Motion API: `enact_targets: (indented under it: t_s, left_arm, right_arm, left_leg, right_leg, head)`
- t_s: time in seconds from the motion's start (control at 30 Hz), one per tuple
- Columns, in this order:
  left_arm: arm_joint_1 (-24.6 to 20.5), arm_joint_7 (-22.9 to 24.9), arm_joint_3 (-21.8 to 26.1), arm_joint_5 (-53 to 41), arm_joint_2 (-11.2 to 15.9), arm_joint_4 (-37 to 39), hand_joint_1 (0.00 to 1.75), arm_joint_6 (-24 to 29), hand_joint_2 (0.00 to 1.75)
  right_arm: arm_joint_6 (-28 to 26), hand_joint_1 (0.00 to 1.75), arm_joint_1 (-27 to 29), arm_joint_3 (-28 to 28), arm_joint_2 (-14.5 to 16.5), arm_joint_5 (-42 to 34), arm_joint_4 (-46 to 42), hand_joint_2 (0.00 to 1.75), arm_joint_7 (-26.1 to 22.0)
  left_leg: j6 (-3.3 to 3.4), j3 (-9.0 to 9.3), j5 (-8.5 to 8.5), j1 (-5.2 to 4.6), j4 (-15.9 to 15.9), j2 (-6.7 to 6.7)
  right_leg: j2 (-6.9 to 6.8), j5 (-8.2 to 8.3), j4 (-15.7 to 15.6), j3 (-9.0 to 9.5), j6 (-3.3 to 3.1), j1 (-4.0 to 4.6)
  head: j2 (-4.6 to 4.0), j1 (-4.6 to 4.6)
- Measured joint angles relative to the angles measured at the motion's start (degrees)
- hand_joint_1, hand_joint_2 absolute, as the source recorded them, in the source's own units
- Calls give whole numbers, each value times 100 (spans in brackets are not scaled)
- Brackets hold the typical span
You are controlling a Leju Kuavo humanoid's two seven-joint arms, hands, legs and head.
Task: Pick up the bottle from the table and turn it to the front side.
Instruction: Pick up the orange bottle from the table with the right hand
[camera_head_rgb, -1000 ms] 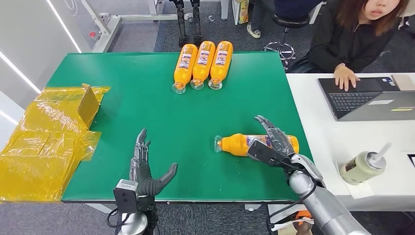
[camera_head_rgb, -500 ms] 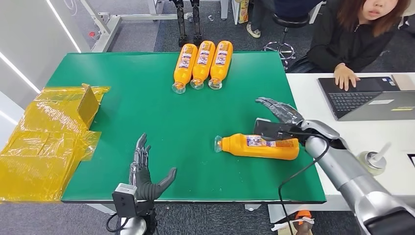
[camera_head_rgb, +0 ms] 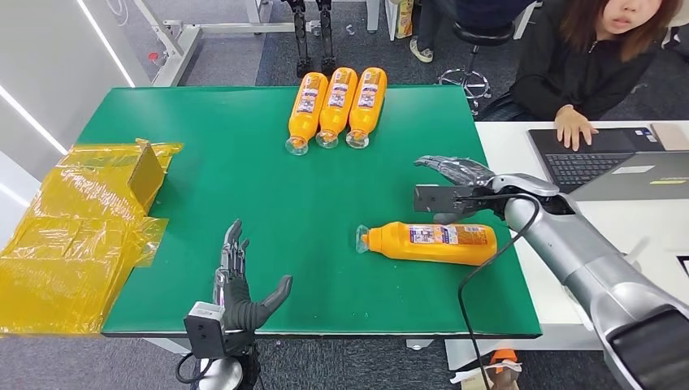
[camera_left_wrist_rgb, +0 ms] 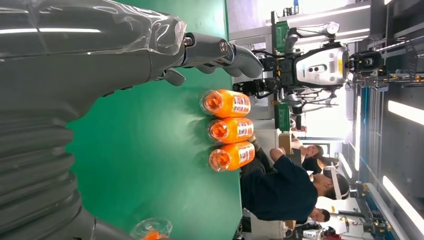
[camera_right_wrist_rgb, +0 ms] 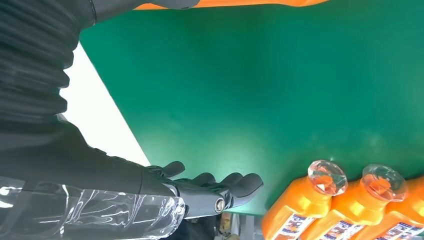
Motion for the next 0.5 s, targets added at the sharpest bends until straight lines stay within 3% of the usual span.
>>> enact_targets:
  t_s: [0.27,0.33,0.43,0.5]
  left_arm:
    - [0,0,0,0,2,0,0,0,175]
    - [-5,0,-1,13,3,1,0,-10,175]
    - [-66,0,-4,79,4,8,0,-40,175]
    - [-89,0,-4,115,3,11,0,-15,175]
  right_arm:
    - [171,0,-62,39,0,-45,44,175,19]
    - [670,0,-231,163,9,-243,109,175,114]
    - [2023,0,-855,735,173,-894,463,175,399]
    - [2141,0,-1011,1047,261,-1102,632,175,421]
  left_leg:
    - [0,0,0,-1,0,0]
    - [0,-1,0,-1,0,1]
    - [-1,0,1,2,-1,1]
    - [-1,2,1,4,-1,0]
  right_leg:
    - [0,0,0,0,0,-1]
    - [0,1,1,0,0,-1]
    - [1,1,2,-1,-1,0]
    - [0,1,2,-1,-1,2]
  head:
    - [0,-1]
    - [0,-1]
    - [0,-1]
    - [0,-1]
